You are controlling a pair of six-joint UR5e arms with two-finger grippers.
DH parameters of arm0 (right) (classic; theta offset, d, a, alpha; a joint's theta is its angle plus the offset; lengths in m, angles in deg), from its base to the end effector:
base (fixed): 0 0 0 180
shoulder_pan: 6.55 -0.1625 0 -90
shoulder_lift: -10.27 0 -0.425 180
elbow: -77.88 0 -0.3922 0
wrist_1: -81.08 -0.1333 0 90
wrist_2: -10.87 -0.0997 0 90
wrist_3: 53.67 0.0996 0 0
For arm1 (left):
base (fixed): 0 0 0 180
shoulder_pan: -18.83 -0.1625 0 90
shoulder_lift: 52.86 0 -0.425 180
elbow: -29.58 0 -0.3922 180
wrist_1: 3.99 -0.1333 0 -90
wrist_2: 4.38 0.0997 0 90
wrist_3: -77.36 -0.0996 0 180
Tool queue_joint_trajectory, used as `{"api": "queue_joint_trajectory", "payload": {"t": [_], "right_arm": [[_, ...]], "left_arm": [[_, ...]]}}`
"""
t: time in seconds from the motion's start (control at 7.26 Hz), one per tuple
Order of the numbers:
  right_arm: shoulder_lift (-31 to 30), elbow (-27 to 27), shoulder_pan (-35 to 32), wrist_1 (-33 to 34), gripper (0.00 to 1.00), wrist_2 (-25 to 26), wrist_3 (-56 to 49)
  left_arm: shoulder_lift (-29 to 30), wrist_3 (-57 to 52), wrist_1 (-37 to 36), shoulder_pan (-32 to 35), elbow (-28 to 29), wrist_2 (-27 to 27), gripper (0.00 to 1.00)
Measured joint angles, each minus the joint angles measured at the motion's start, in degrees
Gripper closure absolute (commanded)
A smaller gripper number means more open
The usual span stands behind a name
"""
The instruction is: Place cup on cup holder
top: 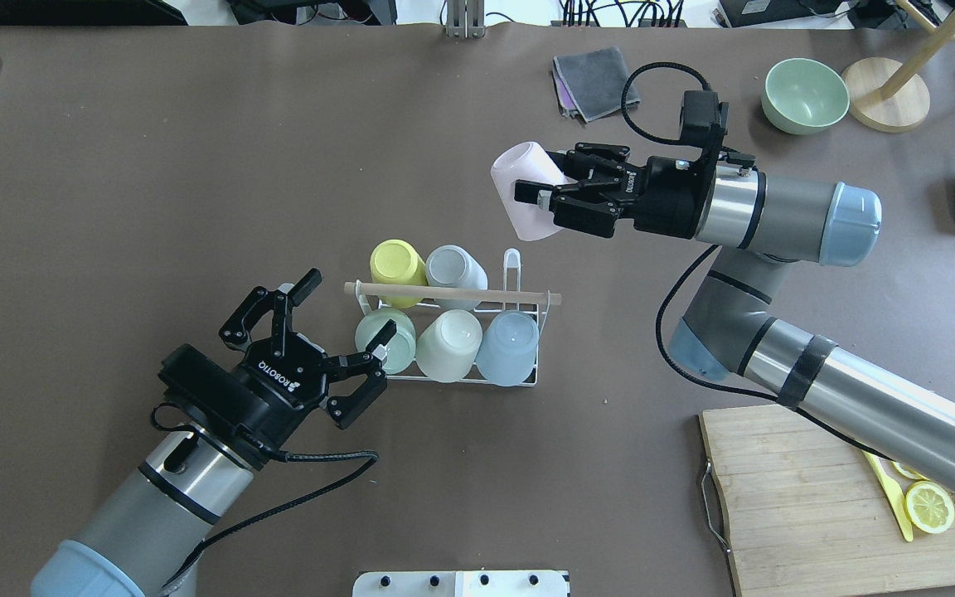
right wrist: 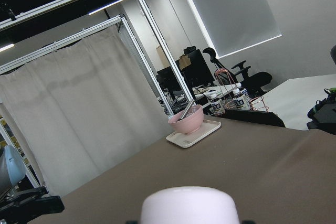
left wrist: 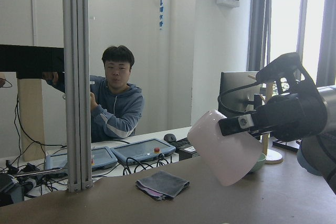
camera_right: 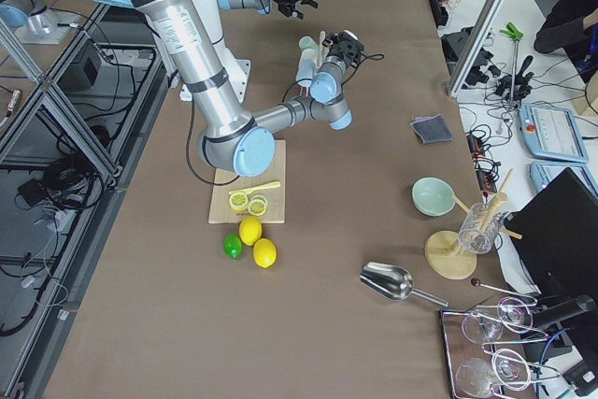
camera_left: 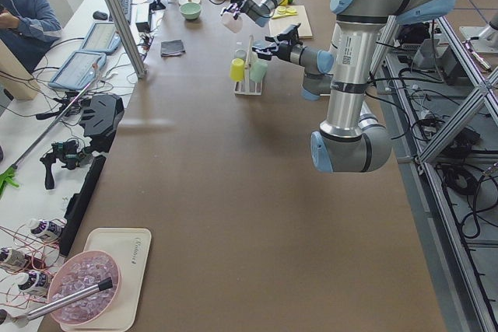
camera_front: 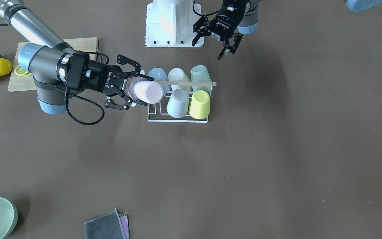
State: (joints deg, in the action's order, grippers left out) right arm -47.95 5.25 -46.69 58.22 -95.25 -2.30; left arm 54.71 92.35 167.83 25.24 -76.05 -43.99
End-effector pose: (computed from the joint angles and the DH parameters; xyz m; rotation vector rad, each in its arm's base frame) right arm -0.4055 -0.4801 0.2889 1.2778 -1.8001 -0.2974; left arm 0.4455 -0.2614 0.2357 1.5534 0.9939 -0.0526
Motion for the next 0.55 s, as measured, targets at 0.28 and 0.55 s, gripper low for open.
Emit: {"api": "queue_joint_trajectory", "payload": {"t": [0.28,0.55], "right_arm": [[-0.10,0.41,0.19,-1.14,1.00,1.66,-3.15],[-0.14,0.77,0.88,-3.24,1.00,3.59,-4.59]], "left_arm": [[-0.29,2.75,-12.91,1.18,-2.97,-0.69,0.02],[-0.35,9.11,-21.31,1.72,-5.81,-4.21,0.02]]}}
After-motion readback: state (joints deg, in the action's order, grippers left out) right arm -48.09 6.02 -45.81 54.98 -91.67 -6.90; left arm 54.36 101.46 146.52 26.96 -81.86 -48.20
